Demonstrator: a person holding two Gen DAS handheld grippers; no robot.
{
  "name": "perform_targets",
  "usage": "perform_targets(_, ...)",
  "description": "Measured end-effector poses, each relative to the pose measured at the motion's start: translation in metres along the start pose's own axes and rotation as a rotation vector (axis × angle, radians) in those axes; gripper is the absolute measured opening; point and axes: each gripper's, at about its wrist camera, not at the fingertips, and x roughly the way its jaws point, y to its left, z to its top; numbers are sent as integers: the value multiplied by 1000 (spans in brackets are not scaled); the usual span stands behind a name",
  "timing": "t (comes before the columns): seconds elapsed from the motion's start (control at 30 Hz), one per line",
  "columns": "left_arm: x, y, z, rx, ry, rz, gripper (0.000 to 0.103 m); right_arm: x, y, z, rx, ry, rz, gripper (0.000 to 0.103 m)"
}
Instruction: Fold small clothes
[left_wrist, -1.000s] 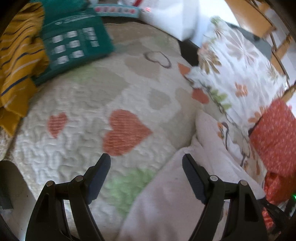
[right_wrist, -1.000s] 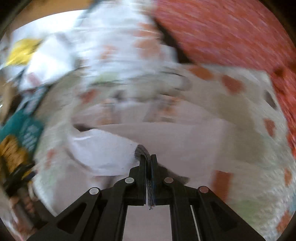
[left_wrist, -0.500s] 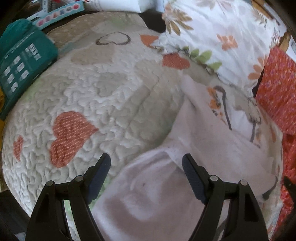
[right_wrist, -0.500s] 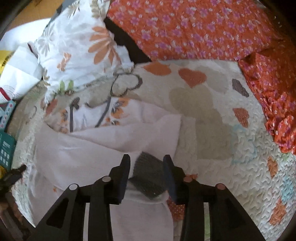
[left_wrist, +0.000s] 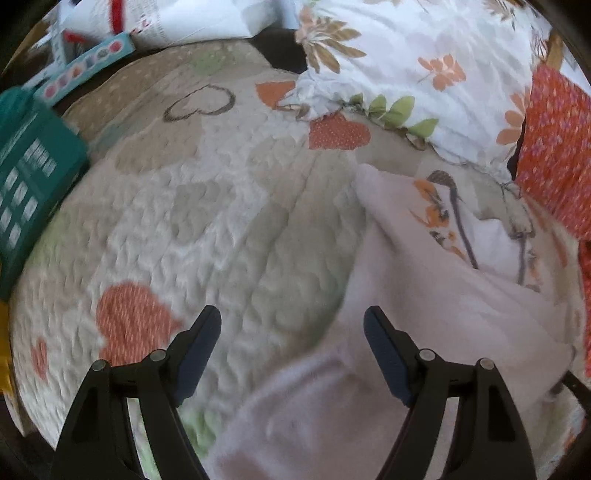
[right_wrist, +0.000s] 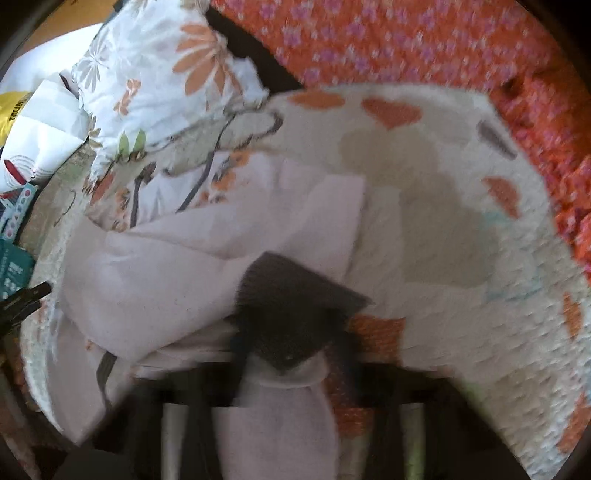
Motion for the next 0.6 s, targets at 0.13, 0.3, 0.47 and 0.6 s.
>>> perform_targets(0.13,12,-11,16,93,-47,13,79,-39,10,9,6,-58,208,2)
perform_targets(0.3,37,-44,23,247,-35,25,79,-70,-1,19,1,-141,65,2)
perform_targets(0.47,48,-55,33,215,29,-80,7,-56,-20,1,35,-98,-40,2)
perform_targets(0.6,45,-29,46,69,-13,32,0,-48,-34,-9,78,-72,-18,2)
